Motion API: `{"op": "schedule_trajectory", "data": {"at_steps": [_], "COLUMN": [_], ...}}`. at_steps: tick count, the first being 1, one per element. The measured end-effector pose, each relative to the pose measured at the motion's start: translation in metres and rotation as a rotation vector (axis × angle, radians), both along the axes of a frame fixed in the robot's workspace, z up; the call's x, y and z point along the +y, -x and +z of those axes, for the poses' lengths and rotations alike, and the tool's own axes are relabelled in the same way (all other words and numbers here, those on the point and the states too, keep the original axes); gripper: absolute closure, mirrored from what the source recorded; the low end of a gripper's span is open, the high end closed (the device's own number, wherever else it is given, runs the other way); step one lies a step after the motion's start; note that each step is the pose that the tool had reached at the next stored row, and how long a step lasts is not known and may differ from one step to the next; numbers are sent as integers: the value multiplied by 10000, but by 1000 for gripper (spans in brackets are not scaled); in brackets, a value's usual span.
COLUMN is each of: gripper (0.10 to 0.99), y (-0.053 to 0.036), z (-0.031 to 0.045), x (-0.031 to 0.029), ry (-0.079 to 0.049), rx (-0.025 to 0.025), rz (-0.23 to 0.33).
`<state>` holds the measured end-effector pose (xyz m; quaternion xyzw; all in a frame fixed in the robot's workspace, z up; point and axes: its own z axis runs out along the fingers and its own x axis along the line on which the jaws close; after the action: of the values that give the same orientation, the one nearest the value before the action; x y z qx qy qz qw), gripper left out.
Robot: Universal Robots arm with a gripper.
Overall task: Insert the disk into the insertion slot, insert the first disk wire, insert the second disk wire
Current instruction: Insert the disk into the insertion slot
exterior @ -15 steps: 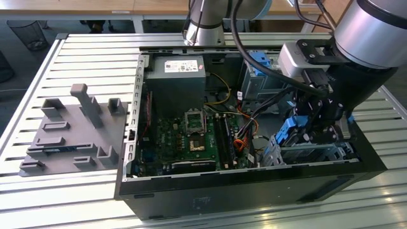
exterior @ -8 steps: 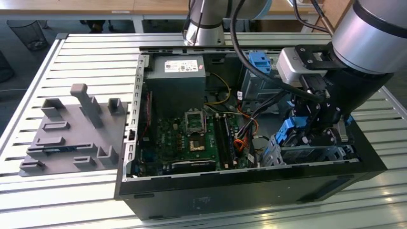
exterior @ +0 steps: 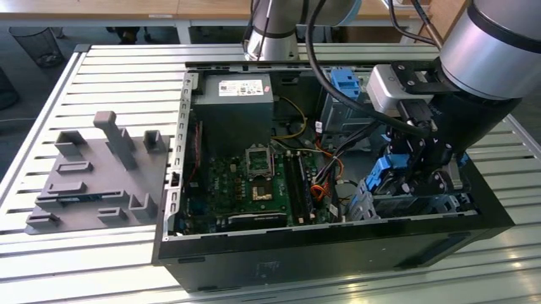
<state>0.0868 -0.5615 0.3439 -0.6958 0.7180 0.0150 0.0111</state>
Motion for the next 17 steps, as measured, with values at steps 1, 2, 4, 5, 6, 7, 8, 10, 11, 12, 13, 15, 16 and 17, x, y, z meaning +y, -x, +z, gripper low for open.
{"op": "schedule_trajectory", "data": {"at_steps": [1, 2, 4, 5, 6, 7, 8, 10, 11, 12, 13, 15, 16, 17], "gripper": [651, 651, 651, 651, 651, 651, 651, 651, 651, 667, 729, 788, 847, 847], "y": [0, 0, 0, 0, 0, 0, 0, 0, 0, 0, 1, 8, 14, 21], "z": [6, 18, 33, 36, 39, 42, 45, 51, 52, 53, 53, 54, 55, 55], "x": [1, 3, 4, 5, 5, 5, 5, 5, 6, 6, 6, 6, 5, 5], "ry": [-25, -51, -124, -144, -158, -175, -184, -191, -193, -193, -193, -191, -190, -190], "rx": [0, 0, 0, 0, 0, 0, 0, 0, 0, 0, 0, 0, 0, 0], "rz": [0, 0, -1, 0, 0, 0, 0, 0, 0, 0, 2, 2, 3, 5]}}
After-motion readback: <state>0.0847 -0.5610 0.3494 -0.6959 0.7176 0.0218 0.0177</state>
